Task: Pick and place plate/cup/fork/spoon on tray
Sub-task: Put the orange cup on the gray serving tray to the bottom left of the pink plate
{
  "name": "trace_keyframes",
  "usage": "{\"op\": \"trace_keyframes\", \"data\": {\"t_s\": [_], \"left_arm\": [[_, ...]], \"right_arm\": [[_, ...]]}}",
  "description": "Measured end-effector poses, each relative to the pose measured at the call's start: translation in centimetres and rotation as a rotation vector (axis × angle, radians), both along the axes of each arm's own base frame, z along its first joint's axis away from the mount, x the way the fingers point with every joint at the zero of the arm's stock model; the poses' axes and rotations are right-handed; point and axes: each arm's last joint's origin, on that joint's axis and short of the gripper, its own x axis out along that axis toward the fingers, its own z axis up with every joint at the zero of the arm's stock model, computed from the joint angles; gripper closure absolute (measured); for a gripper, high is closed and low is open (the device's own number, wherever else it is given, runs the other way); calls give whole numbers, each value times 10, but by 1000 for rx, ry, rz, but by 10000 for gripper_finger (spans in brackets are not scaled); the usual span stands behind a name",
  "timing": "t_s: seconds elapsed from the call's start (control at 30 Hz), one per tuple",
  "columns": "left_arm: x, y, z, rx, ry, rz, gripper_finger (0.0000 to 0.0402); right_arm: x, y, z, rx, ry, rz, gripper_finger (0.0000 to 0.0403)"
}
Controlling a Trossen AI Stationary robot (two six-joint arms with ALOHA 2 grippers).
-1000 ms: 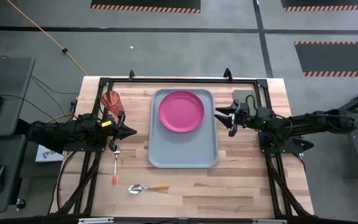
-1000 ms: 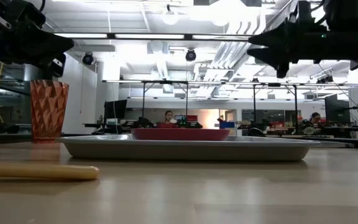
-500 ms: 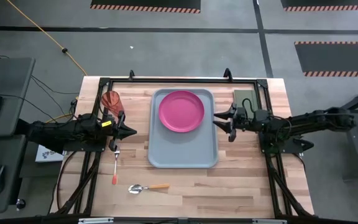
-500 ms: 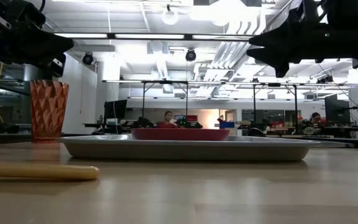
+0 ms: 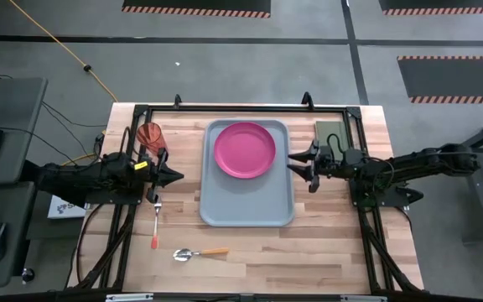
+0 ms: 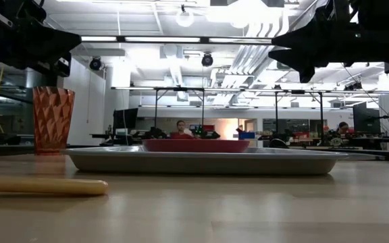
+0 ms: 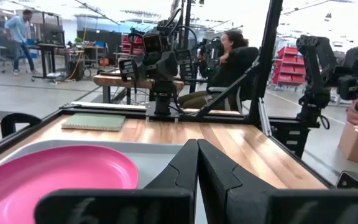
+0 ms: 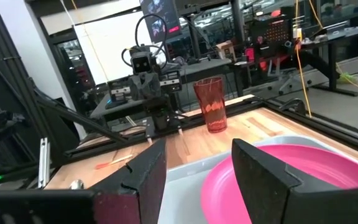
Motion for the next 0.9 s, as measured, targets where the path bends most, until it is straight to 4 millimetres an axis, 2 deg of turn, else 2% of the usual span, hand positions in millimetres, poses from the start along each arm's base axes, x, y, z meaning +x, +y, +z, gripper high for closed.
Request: {"op": "trace_keyframes", "data": {"t_s": [0.9], "left_arm": [[0, 0, 0, -20, 2, 3, 401]], "right_arm": [[0, 0, 2, -26, -20, -12, 230]]}}
